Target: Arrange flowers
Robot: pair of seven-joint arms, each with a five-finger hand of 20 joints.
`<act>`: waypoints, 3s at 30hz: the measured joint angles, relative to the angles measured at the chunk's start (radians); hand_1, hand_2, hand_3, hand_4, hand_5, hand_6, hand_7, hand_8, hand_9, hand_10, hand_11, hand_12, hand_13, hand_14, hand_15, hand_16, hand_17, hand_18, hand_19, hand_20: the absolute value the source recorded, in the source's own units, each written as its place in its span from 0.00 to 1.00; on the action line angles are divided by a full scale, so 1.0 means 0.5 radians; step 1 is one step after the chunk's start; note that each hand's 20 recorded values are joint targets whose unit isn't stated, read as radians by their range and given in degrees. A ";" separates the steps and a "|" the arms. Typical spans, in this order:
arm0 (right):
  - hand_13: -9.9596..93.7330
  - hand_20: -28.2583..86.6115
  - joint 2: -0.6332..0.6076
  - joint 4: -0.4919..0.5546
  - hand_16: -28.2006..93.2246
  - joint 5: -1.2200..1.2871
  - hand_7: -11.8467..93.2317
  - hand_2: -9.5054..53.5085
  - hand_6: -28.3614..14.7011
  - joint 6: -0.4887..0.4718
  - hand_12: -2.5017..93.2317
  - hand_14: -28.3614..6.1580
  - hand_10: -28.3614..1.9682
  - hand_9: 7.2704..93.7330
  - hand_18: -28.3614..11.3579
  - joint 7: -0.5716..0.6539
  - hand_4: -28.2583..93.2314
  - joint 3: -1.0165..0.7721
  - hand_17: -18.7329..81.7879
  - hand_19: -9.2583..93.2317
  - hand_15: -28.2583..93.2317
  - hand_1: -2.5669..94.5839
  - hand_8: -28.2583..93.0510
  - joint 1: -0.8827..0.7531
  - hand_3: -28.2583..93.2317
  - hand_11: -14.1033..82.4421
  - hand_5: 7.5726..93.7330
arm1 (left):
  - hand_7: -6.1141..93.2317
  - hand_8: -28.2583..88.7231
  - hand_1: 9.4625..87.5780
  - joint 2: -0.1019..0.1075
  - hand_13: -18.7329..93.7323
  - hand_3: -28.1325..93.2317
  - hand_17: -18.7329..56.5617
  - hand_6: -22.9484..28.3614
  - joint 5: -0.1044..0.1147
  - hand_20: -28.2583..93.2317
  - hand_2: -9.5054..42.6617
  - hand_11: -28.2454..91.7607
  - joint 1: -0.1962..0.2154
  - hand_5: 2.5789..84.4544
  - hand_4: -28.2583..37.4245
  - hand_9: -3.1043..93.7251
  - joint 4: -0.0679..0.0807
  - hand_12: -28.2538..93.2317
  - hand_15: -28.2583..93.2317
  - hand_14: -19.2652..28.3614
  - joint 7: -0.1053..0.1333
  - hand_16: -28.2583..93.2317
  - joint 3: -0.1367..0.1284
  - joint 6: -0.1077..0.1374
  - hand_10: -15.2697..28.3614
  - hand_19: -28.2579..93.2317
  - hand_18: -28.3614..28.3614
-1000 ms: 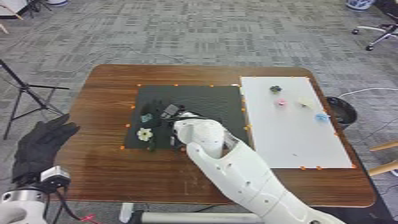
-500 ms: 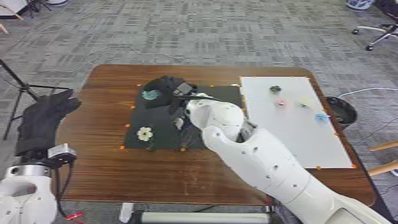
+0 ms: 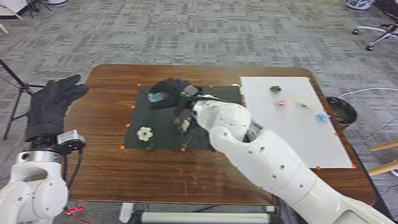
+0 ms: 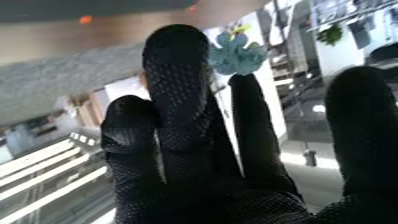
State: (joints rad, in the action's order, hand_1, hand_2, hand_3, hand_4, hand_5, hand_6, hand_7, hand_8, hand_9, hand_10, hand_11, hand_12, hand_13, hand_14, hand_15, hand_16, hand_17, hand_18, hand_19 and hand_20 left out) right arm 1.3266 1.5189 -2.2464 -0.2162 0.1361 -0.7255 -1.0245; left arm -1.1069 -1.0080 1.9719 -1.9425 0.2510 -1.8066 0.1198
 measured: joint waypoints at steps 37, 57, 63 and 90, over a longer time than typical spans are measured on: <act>0.74 0.71 0.045 0.099 0.43 -0.002 0.13 0.30 0.61 -0.256 0.12 0.33 0.37 0.28 0.05 0.004 0.14 0.035 0.52 0.85 0.71 0.22 0.19 -0.039 0.63 0.16 0.35 | 0.23 0.19 0.10 -0.066 0.52 0.79 0.33 0.50 0.032 0.38 0.44 0.45 0.079 0.61 0.00 0.55 0.071 0.37 0.42 0.80 0.012 0.25 -0.087 0.003 0.70 0.33 0.72; 0.72 0.69 -0.318 0.529 0.43 0.369 0.18 0.11 0.57 0.318 0.16 0.38 0.39 0.49 0.12 0.064 0.13 -0.146 0.50 0.79 0.65 0.30 0.18 -0.111 0.73 0.22 0.49 | 0.23 0.18 0.10 -0.130 0.52 0.79 0.33 0.50 0.027 0.38 0.46 0.45 0.182 0.61 0.00 0.55 0.100 0.37 0.42 0.80 -0.018 0.25 -0.189 -0.064 0.70 0.33 0.72; 0.73 0.69 -0.570 0.729 0.43 0.410 0.19 0.06 0.57 0.581 0.19 0.40 0.38 0.53 0.13 0.126 0.13 -0.452 0.51 0.78 0.64 0.32 0.18 -0.283 0.74 0.24 0.52 | 0.23 0.18 0.10 -0.127 0.52 0.79 0.33 0.50 0.026 0.38 0.46 0.45 0.186 0.61 0.00 0.55 0.084 0.37 0.42 0.80 -0.014 0.25 -0.186 -0.058 0.70 0.33 0.72; 0.74 0.71 -0.910 0.578 0.46 -0.146 0.24 0.00 0.59 0.611 0.26 0.43 0.42 0.59 0.14 0.437 0.13 -1.764 0.52 0.81 0.68 0.38 0.18 -1.405 0.76 0.35 0.59 | 0.23 0.18 0.10 -0.135 0.52 0.79 0.34 0.50 0.003 0.38 0.45 0.45 0.192 0.61 0.00 0.55 0.022 0.37 0.42 0.80 -0.031 0.25 -0.133 0.019 0.70 0.33 0.72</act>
State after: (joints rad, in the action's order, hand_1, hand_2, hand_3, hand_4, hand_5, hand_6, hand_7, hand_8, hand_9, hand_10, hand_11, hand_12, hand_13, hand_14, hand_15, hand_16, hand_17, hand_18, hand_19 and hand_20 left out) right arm 0.8719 1.8078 -2.3194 0.0891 0.3548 -1.6075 -1.7269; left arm -1.1747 -1.0067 2.0677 -1.9317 0.2352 -1.8730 0.1293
